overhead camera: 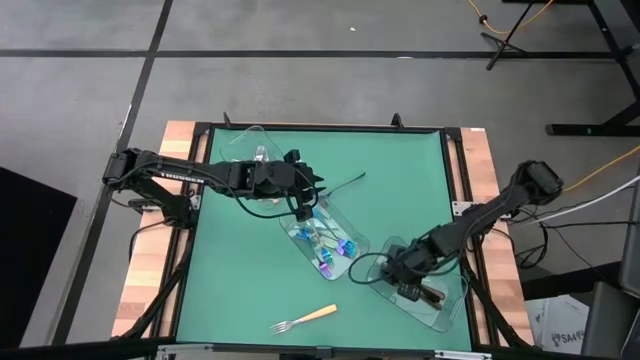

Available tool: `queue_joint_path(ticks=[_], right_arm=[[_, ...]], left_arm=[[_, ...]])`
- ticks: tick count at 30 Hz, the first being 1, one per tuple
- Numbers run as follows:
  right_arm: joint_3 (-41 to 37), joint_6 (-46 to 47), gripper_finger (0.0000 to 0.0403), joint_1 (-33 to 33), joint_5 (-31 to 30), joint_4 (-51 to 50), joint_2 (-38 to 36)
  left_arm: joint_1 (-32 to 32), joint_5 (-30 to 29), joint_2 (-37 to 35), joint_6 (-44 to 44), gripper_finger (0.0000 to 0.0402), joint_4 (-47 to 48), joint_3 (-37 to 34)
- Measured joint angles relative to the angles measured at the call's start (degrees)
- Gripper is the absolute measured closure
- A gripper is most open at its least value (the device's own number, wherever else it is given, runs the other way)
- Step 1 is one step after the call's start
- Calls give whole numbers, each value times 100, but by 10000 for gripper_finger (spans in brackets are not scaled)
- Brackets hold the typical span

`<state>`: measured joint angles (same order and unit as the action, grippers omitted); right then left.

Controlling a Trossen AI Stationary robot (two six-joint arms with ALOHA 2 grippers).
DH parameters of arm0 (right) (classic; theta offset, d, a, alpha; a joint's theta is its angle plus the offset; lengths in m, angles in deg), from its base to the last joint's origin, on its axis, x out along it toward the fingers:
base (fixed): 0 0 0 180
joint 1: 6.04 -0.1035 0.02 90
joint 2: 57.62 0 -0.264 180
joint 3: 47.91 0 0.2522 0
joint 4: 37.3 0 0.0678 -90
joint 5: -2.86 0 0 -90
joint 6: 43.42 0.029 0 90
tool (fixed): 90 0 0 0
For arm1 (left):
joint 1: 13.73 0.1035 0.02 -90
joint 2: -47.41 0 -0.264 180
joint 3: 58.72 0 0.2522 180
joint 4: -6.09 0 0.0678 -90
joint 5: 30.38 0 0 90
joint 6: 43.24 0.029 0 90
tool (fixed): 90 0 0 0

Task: Sort silverware by color (type)
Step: Put black fork into the bottom transparent bin, then put the blue fork into the center transparent bin

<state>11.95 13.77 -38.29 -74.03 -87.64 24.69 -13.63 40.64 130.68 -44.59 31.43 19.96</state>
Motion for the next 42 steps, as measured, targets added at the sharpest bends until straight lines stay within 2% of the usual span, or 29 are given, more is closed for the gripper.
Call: queue_joint_path(ticks=[14,24,31,37,42], right_arm=[[1,-28,399,0,-61,-9,161],[1,-33,335,0,-61,-7,161],[9,-65,325,2,131,-15,146],[546,-201,325,2,242,-788,143],[1270,-519,324,10,-65,-1745,141]], left_arm=[[0,0,1,0,298,0,0],[0,0,2,0,298,-1,0],[0,0,2,2,298,0,0],[-1,-1,-12,2,298,2,0],[-2,0,-168,62,298,76,-2]])
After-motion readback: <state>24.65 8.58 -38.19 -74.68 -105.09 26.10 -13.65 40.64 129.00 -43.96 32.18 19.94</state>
